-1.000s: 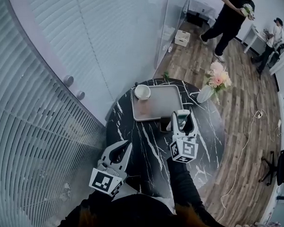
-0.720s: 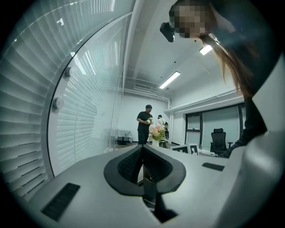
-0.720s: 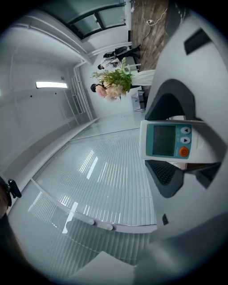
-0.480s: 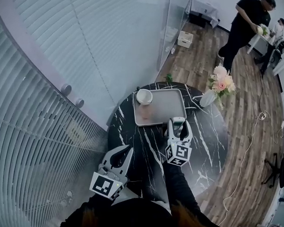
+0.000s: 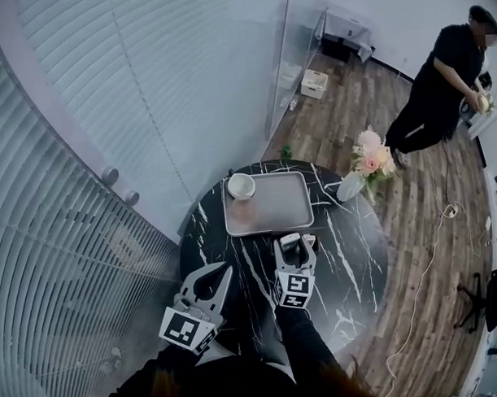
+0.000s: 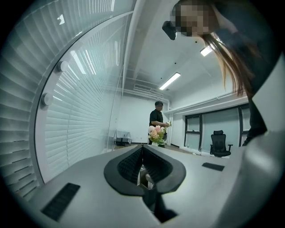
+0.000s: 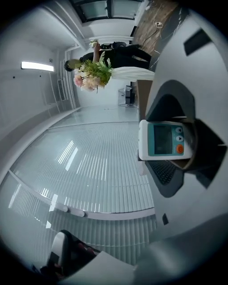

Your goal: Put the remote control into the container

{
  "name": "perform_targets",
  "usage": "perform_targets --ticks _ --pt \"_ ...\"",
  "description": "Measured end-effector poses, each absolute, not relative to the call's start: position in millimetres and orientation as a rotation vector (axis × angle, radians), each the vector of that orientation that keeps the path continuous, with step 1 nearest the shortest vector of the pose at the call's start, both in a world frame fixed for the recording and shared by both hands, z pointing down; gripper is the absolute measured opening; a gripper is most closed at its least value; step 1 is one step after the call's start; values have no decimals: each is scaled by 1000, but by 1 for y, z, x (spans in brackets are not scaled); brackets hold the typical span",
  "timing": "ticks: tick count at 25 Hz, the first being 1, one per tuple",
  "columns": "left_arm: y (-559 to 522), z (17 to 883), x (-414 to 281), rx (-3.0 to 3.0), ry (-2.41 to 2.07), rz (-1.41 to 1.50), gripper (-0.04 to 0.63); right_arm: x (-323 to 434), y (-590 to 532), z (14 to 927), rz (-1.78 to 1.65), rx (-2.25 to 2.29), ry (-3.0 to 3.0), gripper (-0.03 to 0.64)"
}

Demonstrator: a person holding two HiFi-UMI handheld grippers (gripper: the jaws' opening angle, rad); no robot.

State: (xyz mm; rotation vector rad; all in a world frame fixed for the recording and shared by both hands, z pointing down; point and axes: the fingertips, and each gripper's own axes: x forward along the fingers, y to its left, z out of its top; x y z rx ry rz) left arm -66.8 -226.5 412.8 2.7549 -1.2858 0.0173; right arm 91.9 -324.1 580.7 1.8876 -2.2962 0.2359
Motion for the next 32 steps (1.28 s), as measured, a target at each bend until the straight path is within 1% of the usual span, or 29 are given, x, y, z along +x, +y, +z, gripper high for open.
perform_targets --ticks 5,13,14,17,18,20,24,32 --pt "-226 410 -60 2763 -1275 6 9 94 -322 583 231 1859 -2293 275" --pt "-222 407 -63 2761 -1298 5 9 98 -325 548 172 1911 -2361 274" --pt "-221 407 -64 2762 -1299 3 9 99 -326 543 159 1917 -2372 258" --pt "-221 411 -64 2766 -1301 -4 9 100 -330 534 110 1918 -2401 109" --pt "-220 412 -64 2767 -1303 -6 9 102 -332 532 97 1919 -2409 72" --pt "-219 413 -63 2769 -1307 -7 9 106 -333 525 76 1930 -2421 38" --pt "-216 406 -65 2768 -1310 -2 9 112 -329 494 42 1962 -2454 18" --pt "-215 410 -60 2780 -1300 -17 9 128 -305 448 -69 2013 -2518 17"
